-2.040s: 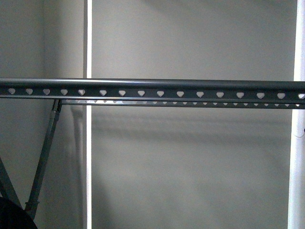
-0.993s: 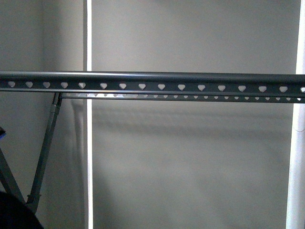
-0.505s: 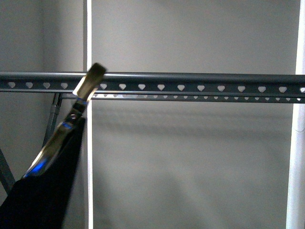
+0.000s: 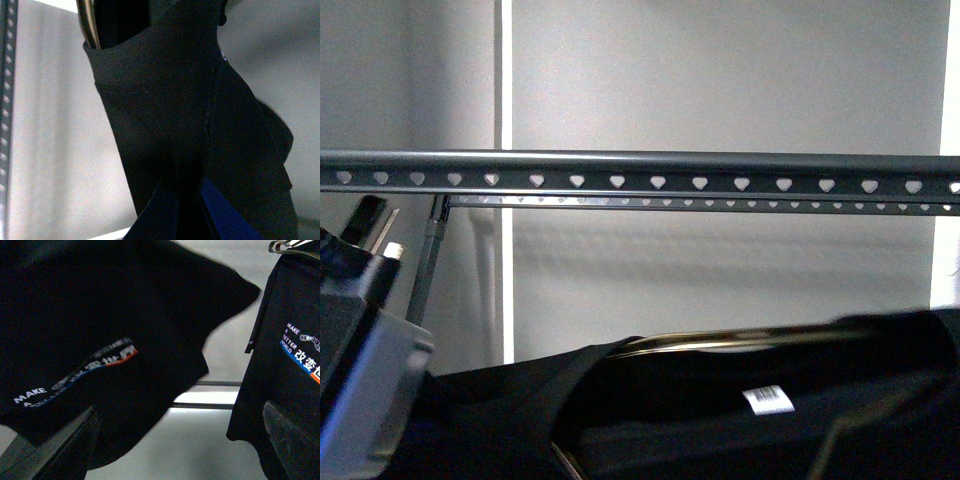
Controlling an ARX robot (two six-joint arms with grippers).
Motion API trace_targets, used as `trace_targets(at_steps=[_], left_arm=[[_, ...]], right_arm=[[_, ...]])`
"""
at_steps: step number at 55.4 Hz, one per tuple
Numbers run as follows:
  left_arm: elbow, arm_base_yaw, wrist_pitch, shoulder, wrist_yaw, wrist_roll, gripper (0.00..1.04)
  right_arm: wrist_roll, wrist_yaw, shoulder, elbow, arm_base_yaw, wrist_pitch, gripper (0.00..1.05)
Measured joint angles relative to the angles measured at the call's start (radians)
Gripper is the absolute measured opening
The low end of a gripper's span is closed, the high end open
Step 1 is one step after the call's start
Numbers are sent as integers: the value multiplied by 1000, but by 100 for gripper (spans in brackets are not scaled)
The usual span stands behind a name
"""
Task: Hang clothes on hanger
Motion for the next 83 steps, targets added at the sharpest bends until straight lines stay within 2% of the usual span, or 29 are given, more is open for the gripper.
trace_targets(at_steps=[9,18,46,49,50,51,52,55,59,61,68,74,80,83], left_arm=[[80,-33,105,94,-25,201,5],[98,-40,150,118,-31,277,5],[98,-40,150,118,-37,304,5],[98,-40,150,118,-37,304,5],[98,-40,150,118,-37,304,5],[98,-40,150,118,-37,304,5],[98,-39,150,118,-37,304,5],[98,-39,150,118,-39,304,5],[99,-43,150,118,-35,305,5],[99,-44,150,118,-35,305,5],[99,-39,150,119,-39,305,5],[100,-41,150,119,-38,306,5],[100,-41,150,119,-38,306,5],[100,-41,150,119,-38,306,5]], right_arm=[[0,0,0,0,0,0,97],[0,0,0,0,0,0,97],[0,0,0,0,0,0,97],[-10,-50,13,5,-14,-17,97],[-31,-149,36,25,-43,-60,97],[-44,-200,55,37,-62,-84,97],[-78,-306,106,61,-105,-123,97],[-198,-571,283,122,-211,-111,97],[-386,-691,438,170,-247,-12,97],[-435,-702,483,183,-247,29,97],[-873,-713,707,282,-205,239,97],[-1172,-720,813,378,-130,254,97],[-1332,-670,896,451,-61,251,97],[-1364,-640,937,479,-33,251,97]])
